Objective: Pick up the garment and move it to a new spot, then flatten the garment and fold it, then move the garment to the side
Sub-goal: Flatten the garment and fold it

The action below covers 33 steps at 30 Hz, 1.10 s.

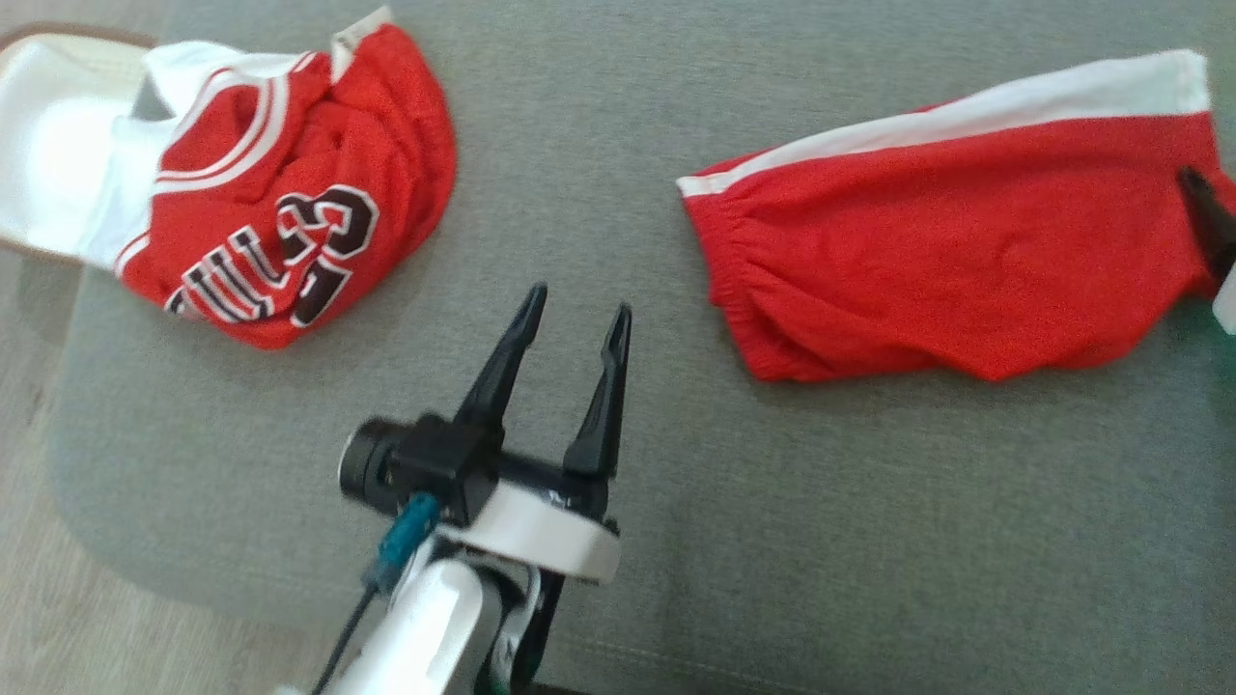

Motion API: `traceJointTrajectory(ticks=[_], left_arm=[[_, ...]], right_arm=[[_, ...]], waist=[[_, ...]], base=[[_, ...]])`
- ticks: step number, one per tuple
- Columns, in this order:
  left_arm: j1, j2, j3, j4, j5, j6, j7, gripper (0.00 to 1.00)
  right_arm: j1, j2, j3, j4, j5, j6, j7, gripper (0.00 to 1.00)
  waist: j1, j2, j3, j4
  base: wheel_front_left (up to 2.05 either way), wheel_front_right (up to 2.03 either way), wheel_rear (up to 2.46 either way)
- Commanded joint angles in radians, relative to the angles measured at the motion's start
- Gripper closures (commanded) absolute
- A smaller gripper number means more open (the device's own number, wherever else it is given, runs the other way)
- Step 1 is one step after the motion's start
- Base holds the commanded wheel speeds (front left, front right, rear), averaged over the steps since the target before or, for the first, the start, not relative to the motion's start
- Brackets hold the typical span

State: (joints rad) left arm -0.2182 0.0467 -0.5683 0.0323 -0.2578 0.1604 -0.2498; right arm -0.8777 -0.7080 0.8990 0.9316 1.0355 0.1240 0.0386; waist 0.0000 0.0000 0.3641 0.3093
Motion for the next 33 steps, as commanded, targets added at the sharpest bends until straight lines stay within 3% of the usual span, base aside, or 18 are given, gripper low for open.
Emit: traceJointTrajectory(ticks=[1, 4, 5, 6, 7, 8, 16, 27, 33], left_arm=[[0.011, 0.006, 0.035, -0.039, 0.012, 0.009, -0.012, 0.0], [0.061, 0.005, 0.052, -0.047, 0.023, 0.027, -0.012, 0.0], [0.076, 0.005, 0.06, -0.047, 0.025, 0.032, -0.012, 0.0], [0.09, 0.005, 0.069, -0.047, 0.025, 0.035, -0.012, 0.0], [0.101, 0.004, 0.079, -0.048, 0.024, 0.037, -0.012, 0.0], [0.11, 0.004, 0.087, -0.05, 0.026, 0.038, -0.012, 0.0], [0.132, 0.004, 0.126, -0.049, 0.063, 0.024, -0.012, 0.0], [0.15, 0.004, 0.159, -0.04, 0.078, 0.005, -0.012, 0.0], [0.154, 0.004, 0.159, -0.031, 0.078, -0.001, -0.012, 0.0]], right_arm=[[0.033, -0.009, 0.01, 0.008, -0.004, 0.007, 0.008, 0.0], [0.055, 0.016, 0.011, 0.049, 0.015, 0.007, 0.032, 0.0], [0.06, 0.025, 0.016, 0.052, 0.019, 0.007, 0.043, 0.33], [0.061, 0.032, 0.019, 0.053, 0.024, 0.007, 0.051, 0.54], [0.059, 0.038, 0.021, 0.055, 0.025, 0.007, 0.054, 0.84], [0.056, 0.045, 0.026, 0.056, 0.023, 0.007, 0.054, 1.0], [0.014, 0.088, 0.021, 0.128, 0.011, 0.007, 0.005, 1.0], [-0.038, 0.036, 0.064, 0.222, -0.073, 0.007, -0.039, 1.0], [-0.082, 0.071, 0.084, 0.25, -0.122, 0.007, -0.08, 1.0]], waist=[[0.0, 0.0, 0.0, 0.024], [0.0, 0.0, -0.005, 0.042], [0.0, 0.0, -0.005, 0.044], [0.0, 0.0, -0.006, 0.044], [0.0, 0.0, -0.007, 0.042], [0.0, 0.0, -0.011, 0.039], [0.0, 0.0, -0.058, -0.032], [0.0, 0.0, -0.108, -0.174], [0.0, 0.0, -0.137, -0.206]], base=[[0.0, 0.0, 0.0], [0.0, 0.0, 0.0], [0.0, 0.0, 0.0], [0.0, 0.0, 0.0], [0.0, 0.0, 0.0], [0.0, 0.0, 0.0], [0.0, 0.0, 0.0], [0.0, 0.0, 0.0], [0.0, 0.0, 0.0]])
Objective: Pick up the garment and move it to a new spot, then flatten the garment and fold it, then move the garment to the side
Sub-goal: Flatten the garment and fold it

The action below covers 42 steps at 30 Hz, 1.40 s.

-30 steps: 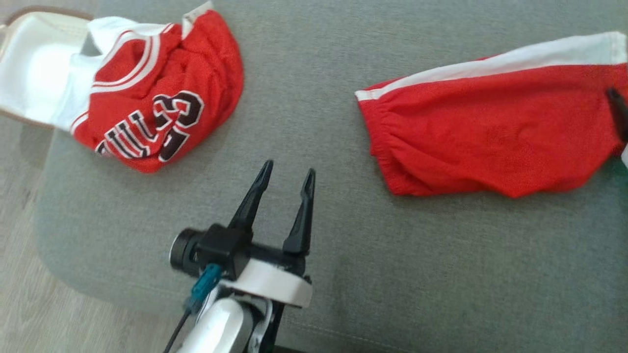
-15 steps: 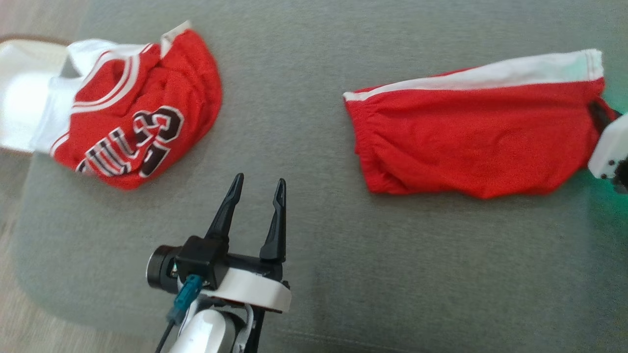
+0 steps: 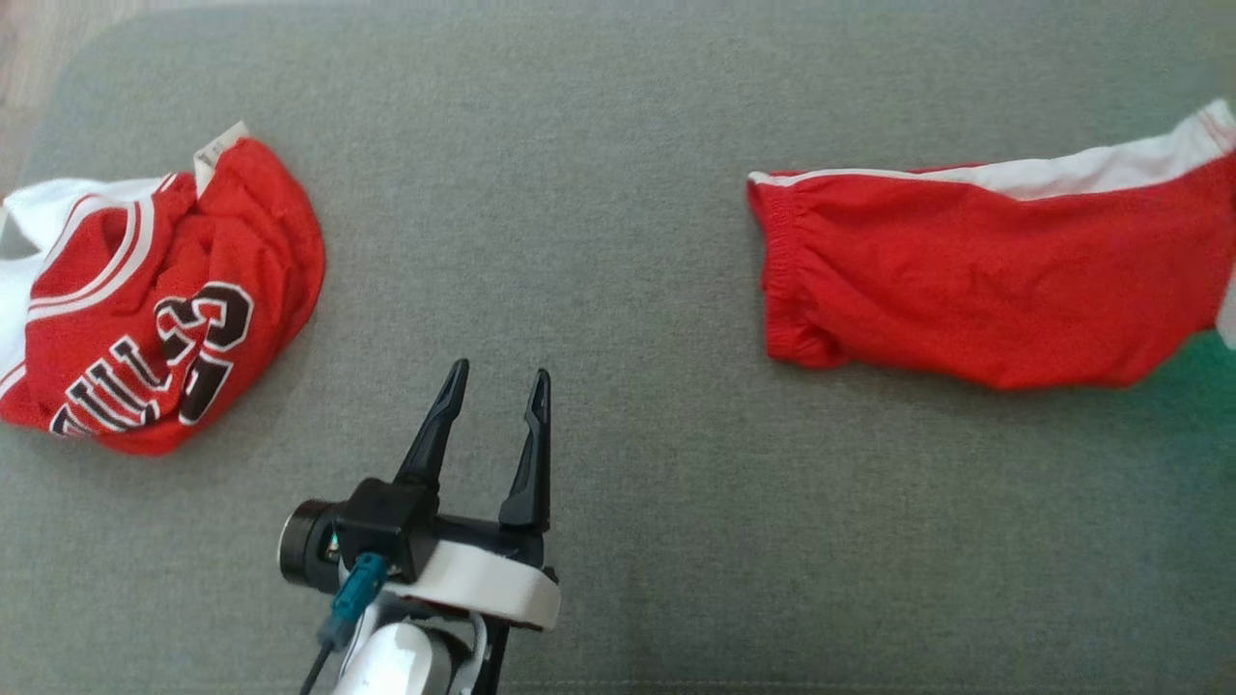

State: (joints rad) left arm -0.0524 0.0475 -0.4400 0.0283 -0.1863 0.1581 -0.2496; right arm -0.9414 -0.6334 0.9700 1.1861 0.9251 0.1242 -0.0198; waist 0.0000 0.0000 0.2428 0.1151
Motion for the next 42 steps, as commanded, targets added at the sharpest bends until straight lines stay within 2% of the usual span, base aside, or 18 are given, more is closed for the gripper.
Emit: traceJointTrajectory(ticks=[1, 10, 18, 25, 30, 31, 32, 35, 37, 42], left_arm=[[-0.011, 0.003, 0.032, -0.025, 0.007, 0.001, -0.012, 0.0], [0.016, 0.003, 0.043, -0.002, 0.01, -0.008, -0.012, 0.0], [0.042, 0.003, 0.021, 0.014, -0.003, -0.012, -0.012, 0.0], [0.055, 0.003, 0.01, 0.031, -0.006, -0.018, -0.012, 0.0], [0.059, 0.003, 0.007, 0.037, -0.012, -0.021, -0.012, 0.0], [0.06, 0.003, 0.007, 0.037, -0.013, -0.02, -0.012, 0.0], [0.061, 0.003, 0.007, 0.037, -0.014, -0.019, -0.012, 0.0], [0.068, 0.003, 0.011, 0.034, -0.017, -0.013, -0.012, 0.0], [0.071, 0.003, 0.014, 0.031, -0.019, -0.009, -0.012, 0.0], [0.079, 0.003, 0.032, 0.016, -0.014, 0.001, -0.012, 0.0]], right_arm=[[-0.027, 0.009, 0.015, -0.005, -0.019, 0.007, -0.03, 1.0], [-0.052, 0.139, 0.013, -0.076, -0.026, 0.007, -0.083, 1.0], [-0.025, 0.277, 0.011, -0.148, -0.027, 0.007, -0.095, 1.0], [0.04, 0.406, 0.002, -0.138, -0.024, 0.007, -0.082, 1.0], [0.086, 0.463, 0.001, -0.106, -0.027, 0.007, -0.073, 1.0], [0.093, 0.471, -0.003, -0.103, -0.025, 0.007, -0.078, 0.46], [0.096, 0.475, -0.01, -0.101, -0.023, 0.007, -0.092, 0.0], [0.106, 0.482, -0.044, -0.135, -0.007, 0.007, -0.165, 0.0], [0.112, 0.464, -0.061, -0.171, 0.0, 0.007, -0.191, 0.0], [0.139, 0.356, -0.105, -0.25, -0.03, 0.007, -0.23, 0.0]], waist=[[0.0, 0.0, -0.023, -0.014], [0.0, 0.0, -0.084, -0.005], [0.0, 0.0, -0.129, 0.04], [0.0, 0.0, -0.146, 0.099], [0.0, 0.0, -0.145, 0.134], [0.0, 0.0, -0.145, 0.136], [0.0, 0.0, -0.145, 0.137], [0.0, 0.0, -0.148, 0.129], [0.0, 0.0, -0.151, 0.116], [0.0, 0.0, -0.168, 0.07]], base=[[0.0, 0.0, 0.0], [0.0, 0.0, 0.0], [0.0, 0.0, 0.0], [0.0, 0.0, 0.0], [0.0, 0.0, 0.0], [0.0, 0.0, 0.0], [0.0, 0.0, 0.0], [0.0, 0.0, 0.0], [0.0, 0.0, 0.0], [0.0, 0.0, 0.0]])
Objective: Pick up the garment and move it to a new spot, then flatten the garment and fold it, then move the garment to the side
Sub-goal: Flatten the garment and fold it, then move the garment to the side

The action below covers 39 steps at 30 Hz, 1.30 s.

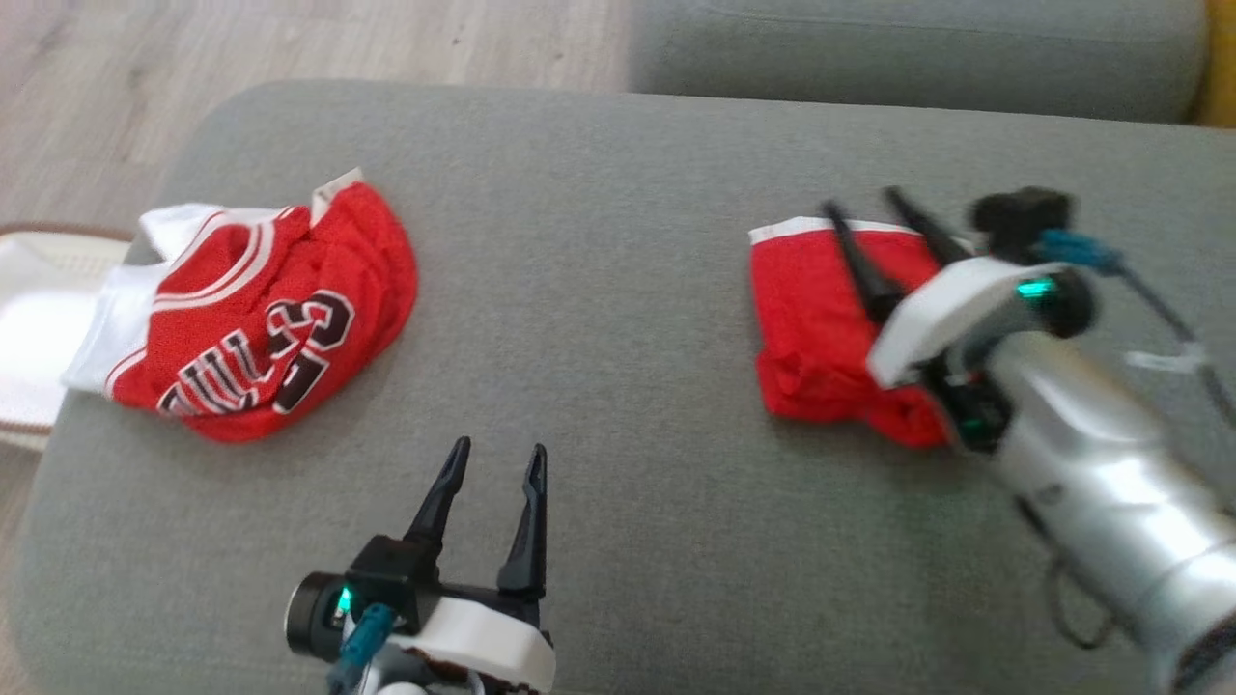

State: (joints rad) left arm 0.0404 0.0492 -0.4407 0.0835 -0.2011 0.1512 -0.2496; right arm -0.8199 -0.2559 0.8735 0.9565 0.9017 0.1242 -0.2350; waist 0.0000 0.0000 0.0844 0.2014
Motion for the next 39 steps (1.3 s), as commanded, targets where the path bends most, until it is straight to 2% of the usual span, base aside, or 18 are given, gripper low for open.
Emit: traceJointTrajectory(ticks=[1, 7, 8, 12, 18, 23, 32, 39], left_arm=[[-0.01, 0.001, 0.039, -0.042, 0.002, 0.01, -0.012, 0.0], [0.02, 0.004, 0.085, -0.046, 0.005, 0.017, -0.012, 0.0], [0.02, 0.004, 0.085, -0.046, 0.005, 0.017, -0.012, 0.0], [0.047, 0.01, 0.119, -0.047, 0.008, 0.018, -0.012, 0.0], [0.101, 0.01, 0.19, -0.075, 0.001, 0.025, -0.012, 0.0], [0.143, 0.007, 0.24, -0.097, 0.019, 0.023, -0.012, 0.0], [0.236, 0.003, 0.295, -0.129, 0.06, -0.006, -0.012, 0.0], [0.276, 0.002, 0.294, -0.125, 0.091, -0.021, -0.012, 0.0]], right_arm=[[0.029, -0.044, -0.02, -0.036, -0.017, 0.007, -0.019, 0.0], [0.147, -0.14, -0.126, -0.16, -0.071, 0.007, -0.026, 0.0], [0.147, -0.14, -0.126, -0.16, -0.071, 0.007, -0.026, 0.0], [0.275, -0.153, -0.249, -0.237, -0.153, 0.007, -0.026, 0.0], [0.5, -0.113, -0.435, -0.431, -0.322, 0.007, -0.027, 0.0], [0.697, -0.032, -0.591, -0.592, -0.484, 0.007, -0.027, 0.0], [0.883, 0.083, -0.688, -0.69, -0.601, 0.007, -0.027, 0.0], [0.916, 0.112, -0.705, -0.689, -0.634, 0.007, -0.027, 0.0]], waist=[[0.0, 0.0, -0.014, -0.028], [0.0, 0.0, -0.056, -0.097], [0.0, 0.0, -0.056, -0.097], [0.0, 0.0, -0.101, -0.129], [0.0, 0.0, -0.141, -0.163], [0.0, 0.0, -0.175, -0.168], [0.0, 0.0, -0.237, -0.17], [0.0, 0.0, -0.247, -0.164]], base=[[0.0, 0.0, 0.0], [0.0, 0.0, 0.0], [0.0, 0.0, 0.0], [0.0, 0.0, 0.0], [0.0, 0.0, 0.0], [0.0, 0.0, 0.0], [0.0, 0.0, 0.0], [0.0, 0.0, 0.0]])
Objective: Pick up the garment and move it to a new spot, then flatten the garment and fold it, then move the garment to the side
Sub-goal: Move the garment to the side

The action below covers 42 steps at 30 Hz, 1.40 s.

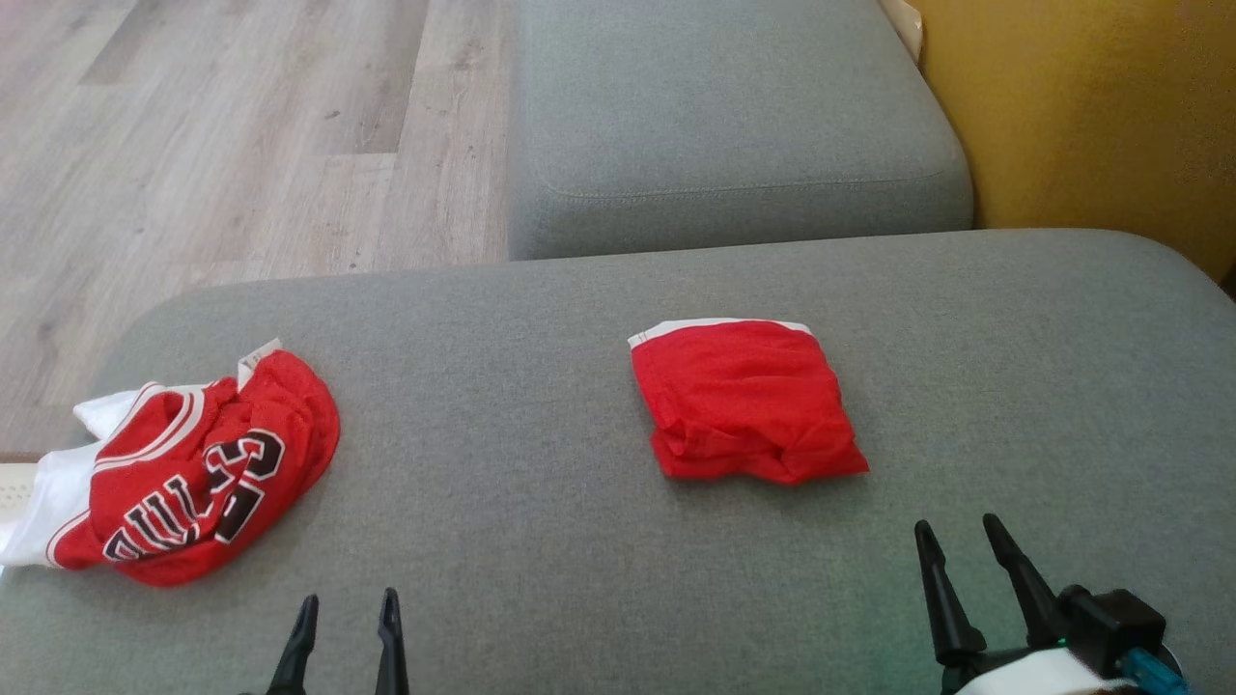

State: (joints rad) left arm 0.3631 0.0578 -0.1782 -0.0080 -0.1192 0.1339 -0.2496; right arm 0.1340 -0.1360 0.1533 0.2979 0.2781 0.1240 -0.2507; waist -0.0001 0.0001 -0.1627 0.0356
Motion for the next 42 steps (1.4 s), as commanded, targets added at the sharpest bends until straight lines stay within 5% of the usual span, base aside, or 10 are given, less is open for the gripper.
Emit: traceJointTrajectory(ticks=[1, 42], left_arm=[[-0.047, -0.007, 0.03, -0.032, 0.013, -0.007, -0.012, 0.0], [-0.056, -0.008, 0.024, -0.013, 0.052, -0.043, -0.012, 0.0]], right_arm=[[-0.038, -0.007, 0.016, -0.03, -0.013, 0.007, -0.011, 0.0], [-0.017, -0.002, 0.029, -0.021, -0.002, 0.007, -0.011, 0.0]], waist=[[0.0001, -0.0001, 0.0, 0.002], [0.0001, -0.0001, 0.04, 0.015]], base=[[0.0, 0.0, 0.0], [0.0, 0.0, 0.0]])
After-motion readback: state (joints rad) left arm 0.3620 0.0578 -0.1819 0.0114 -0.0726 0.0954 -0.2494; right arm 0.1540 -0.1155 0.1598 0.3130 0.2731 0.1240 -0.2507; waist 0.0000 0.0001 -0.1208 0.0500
